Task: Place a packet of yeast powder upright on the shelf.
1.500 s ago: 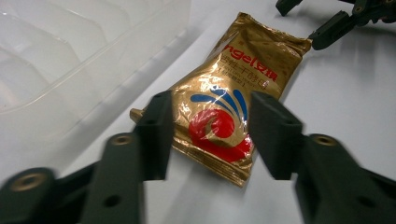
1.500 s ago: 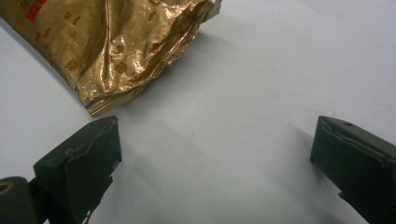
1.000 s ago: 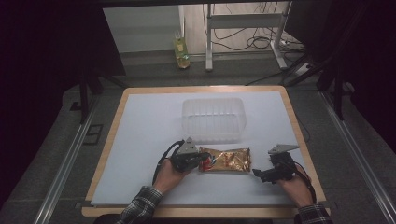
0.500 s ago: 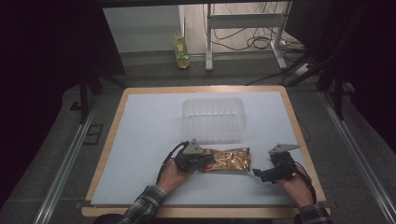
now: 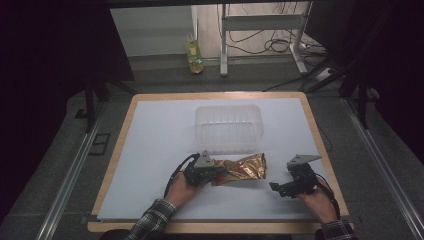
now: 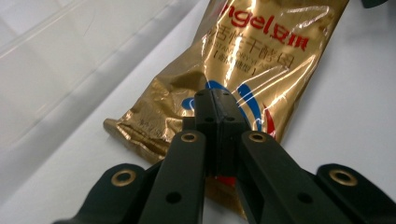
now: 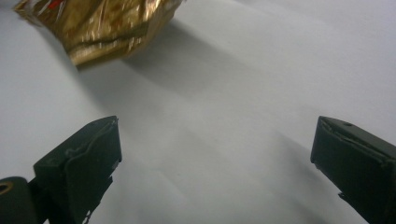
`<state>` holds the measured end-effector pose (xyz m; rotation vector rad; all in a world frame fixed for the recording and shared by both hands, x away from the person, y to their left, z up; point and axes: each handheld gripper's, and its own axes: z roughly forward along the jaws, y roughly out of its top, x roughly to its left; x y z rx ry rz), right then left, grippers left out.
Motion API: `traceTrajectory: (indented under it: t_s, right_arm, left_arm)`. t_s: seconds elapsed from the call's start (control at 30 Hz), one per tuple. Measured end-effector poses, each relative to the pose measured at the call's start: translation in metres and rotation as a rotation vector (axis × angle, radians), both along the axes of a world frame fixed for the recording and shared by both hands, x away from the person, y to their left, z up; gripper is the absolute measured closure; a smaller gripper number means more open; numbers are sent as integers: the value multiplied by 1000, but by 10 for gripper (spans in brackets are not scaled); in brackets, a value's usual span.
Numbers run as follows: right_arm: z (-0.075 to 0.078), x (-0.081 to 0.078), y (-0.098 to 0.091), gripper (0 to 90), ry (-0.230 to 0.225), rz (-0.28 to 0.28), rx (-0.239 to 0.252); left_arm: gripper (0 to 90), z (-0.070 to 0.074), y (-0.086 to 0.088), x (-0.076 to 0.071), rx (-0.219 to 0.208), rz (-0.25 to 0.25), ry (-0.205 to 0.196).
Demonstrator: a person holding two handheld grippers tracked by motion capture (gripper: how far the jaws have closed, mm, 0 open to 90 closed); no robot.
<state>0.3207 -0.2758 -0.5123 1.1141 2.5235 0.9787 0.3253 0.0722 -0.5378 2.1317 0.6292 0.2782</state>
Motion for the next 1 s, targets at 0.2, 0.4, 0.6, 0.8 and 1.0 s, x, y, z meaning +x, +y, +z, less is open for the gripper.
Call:
traceTrajectory:
  t_s: [0.2, 0.4, 0.6, 0.8, 1.0]
  right_arm:
    - [2, -1, 3, 19, 8, 23, 13]
    - [2, -1, 7, 18, 23, 42, 39]
    - [1, 3, 15, 17, 46, 76, 79]
    - [2, 9, 24, 16, 72, 95, 129]
    - [1, 17, 36, 21, 109, 131, 155]
  left_arm:
    - [899, -2, 4, -2, 27, 14, 6]
    - [898, -6, 2, -3, 77, 26, 22]
    - [898, -6, 3, -3, 75, 23, 23]
    - [898, -6, 4, -3, 86, 17, 18]
    - [898, -6, 4, -2, 84, 16, 20]
